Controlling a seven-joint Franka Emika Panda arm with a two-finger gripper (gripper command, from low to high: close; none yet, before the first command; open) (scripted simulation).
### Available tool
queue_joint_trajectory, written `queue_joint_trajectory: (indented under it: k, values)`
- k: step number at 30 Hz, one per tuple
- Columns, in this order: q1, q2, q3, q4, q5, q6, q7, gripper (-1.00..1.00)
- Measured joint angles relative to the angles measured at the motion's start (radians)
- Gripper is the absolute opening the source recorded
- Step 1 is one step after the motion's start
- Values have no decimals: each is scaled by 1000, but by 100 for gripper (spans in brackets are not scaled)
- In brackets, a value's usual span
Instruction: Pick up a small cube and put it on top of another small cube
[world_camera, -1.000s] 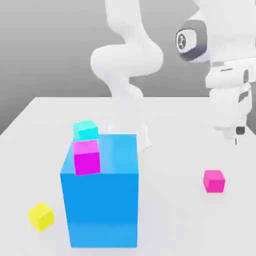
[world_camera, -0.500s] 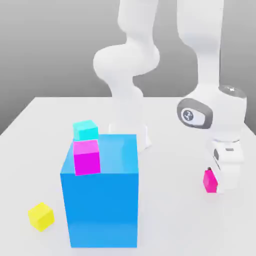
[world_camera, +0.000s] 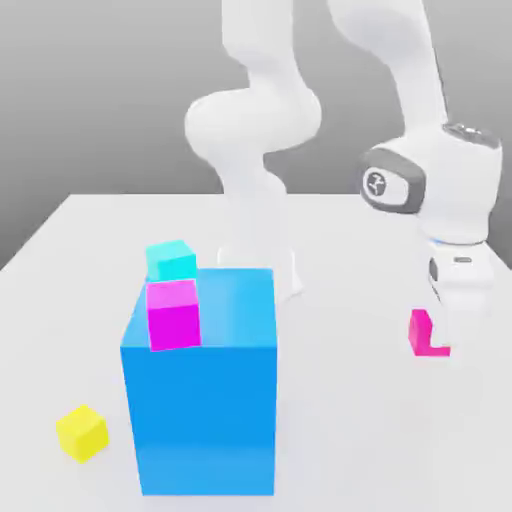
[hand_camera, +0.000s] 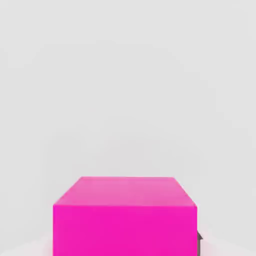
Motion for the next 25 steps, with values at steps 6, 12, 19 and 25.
queue_joint_trajectory:
  k: [6, 12, 19, 25]
  values:
    - [-158, -186, -119, 77, -35, -260, 80, -100]
    - [-355, -371, -224, 154, -79, -520, 168, -100]
    - [-544, -512, -318, 178, -125, -683, 246, -100]
    - [-554, -480, -333, 110, -133, -584, 248, 100]
